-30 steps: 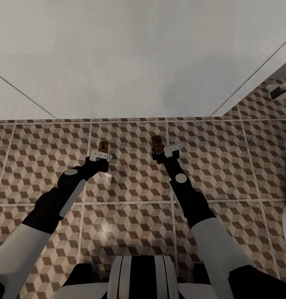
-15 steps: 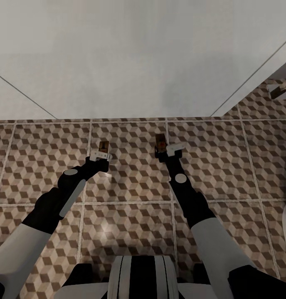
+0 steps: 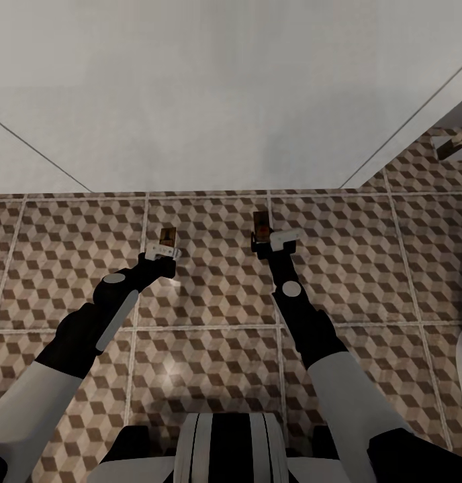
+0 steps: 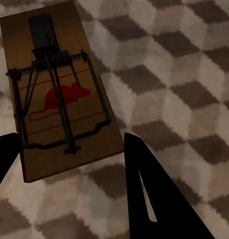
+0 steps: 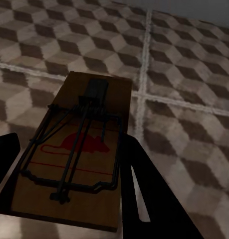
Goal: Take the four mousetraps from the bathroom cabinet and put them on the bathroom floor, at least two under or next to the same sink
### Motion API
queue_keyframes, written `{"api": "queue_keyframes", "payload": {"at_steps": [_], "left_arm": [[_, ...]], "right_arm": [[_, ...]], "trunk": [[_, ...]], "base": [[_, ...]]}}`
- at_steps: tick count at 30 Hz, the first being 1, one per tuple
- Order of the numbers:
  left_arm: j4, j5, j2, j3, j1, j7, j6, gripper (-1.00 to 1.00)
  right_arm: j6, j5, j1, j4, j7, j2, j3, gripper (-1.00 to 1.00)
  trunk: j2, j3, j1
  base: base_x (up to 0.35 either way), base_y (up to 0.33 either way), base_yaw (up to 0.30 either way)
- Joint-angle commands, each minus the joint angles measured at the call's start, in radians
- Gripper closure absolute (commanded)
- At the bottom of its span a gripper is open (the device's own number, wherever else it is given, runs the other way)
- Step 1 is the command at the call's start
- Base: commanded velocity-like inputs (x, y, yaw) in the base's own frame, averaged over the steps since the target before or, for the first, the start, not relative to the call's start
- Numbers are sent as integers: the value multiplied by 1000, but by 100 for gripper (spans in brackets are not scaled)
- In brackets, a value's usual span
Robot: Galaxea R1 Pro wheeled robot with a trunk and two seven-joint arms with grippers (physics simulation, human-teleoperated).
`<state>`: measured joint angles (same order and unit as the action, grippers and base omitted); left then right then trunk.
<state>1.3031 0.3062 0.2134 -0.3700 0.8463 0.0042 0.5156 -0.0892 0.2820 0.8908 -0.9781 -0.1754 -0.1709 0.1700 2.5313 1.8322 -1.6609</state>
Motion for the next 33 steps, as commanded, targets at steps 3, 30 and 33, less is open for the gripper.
{"api": "queue_keyframes", "payload": {"at_steps": [3,30,33], "left_arm": [[13,-1,1,-1,0,0,4,100],[72,-3,4,-1,0,1,-40,100],[61,-3,4,-1,0,1,-40,100]], "right_arm": [[-39,17,0,1,-9,-1,3,100],[-89,54,0,36,-29,0,3,100],[-89,54,0,42,-29,-1,3,100]], "trunk": [[0,0,0],[0,0,0],[0,0,0]], "base": [[0,0,0],[0,0,0],[12,0,0]]}}
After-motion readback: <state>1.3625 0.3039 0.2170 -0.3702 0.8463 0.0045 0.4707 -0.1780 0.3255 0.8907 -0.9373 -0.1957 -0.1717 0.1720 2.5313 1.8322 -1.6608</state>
